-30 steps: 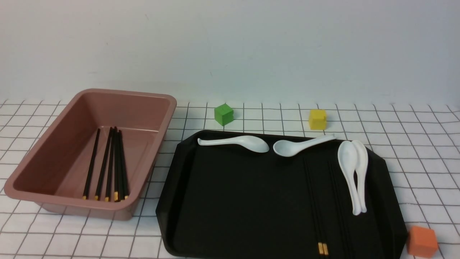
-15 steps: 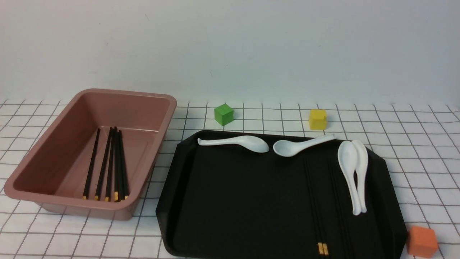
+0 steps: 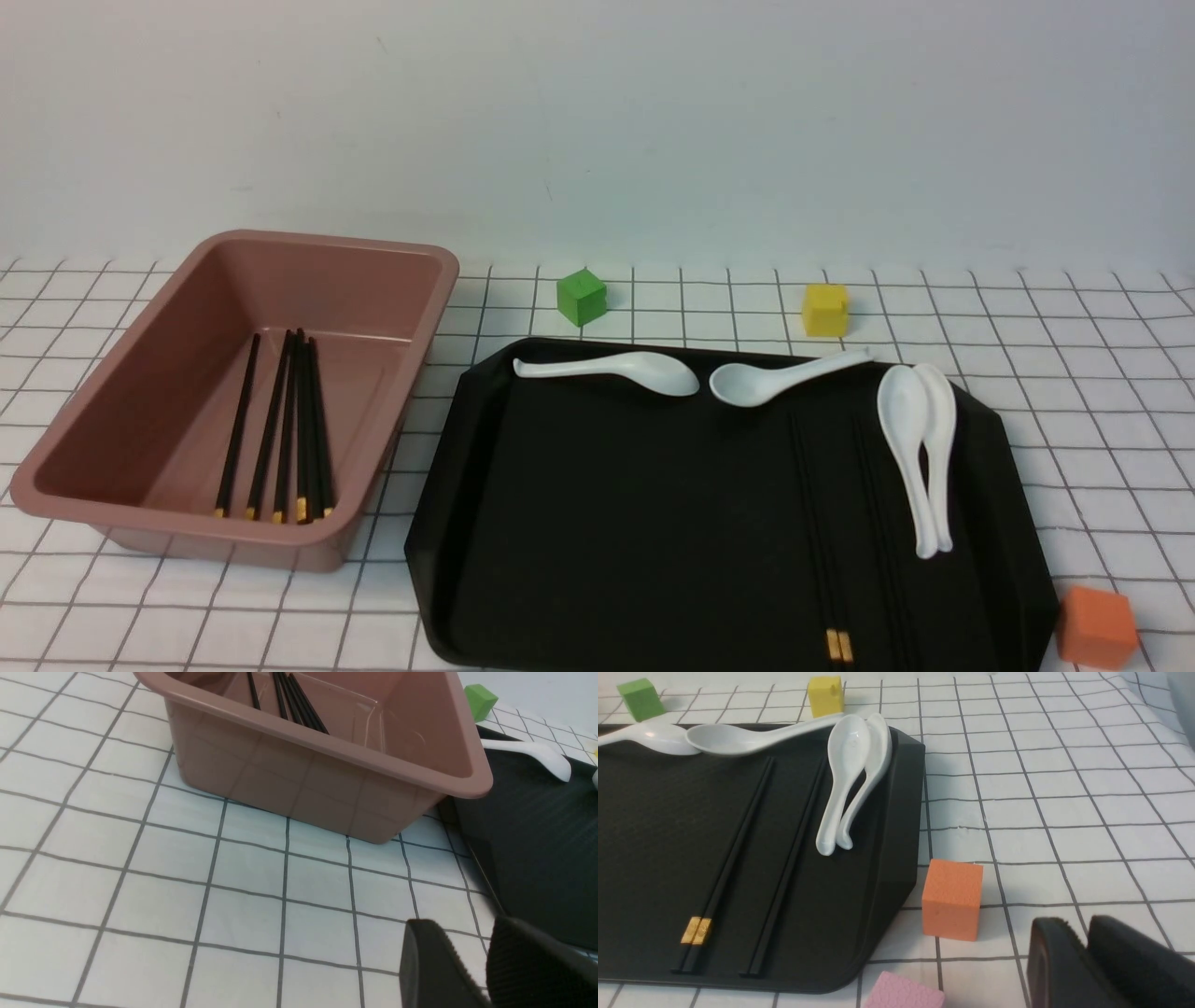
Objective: On white black tablecloth take chopsticks from black tray and put them in box.
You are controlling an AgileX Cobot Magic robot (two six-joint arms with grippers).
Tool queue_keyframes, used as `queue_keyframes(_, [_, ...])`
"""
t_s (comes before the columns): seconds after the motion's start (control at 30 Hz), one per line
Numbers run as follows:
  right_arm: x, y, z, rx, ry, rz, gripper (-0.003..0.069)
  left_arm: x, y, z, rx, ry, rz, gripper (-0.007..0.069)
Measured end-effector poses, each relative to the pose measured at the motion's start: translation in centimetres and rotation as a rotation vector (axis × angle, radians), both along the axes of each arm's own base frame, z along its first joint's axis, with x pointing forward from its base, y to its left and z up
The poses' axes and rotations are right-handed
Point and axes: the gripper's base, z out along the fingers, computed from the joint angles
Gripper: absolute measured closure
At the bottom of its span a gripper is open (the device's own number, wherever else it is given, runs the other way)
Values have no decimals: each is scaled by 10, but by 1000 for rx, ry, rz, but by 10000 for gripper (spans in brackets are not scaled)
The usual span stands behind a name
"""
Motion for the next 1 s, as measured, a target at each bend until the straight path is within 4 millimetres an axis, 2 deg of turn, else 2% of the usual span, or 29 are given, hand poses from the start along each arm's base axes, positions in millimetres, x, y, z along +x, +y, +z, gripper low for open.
queue_keyframes(1.0, [0,0,0,0,0,0,498,0,0,0,0,0,0,386])
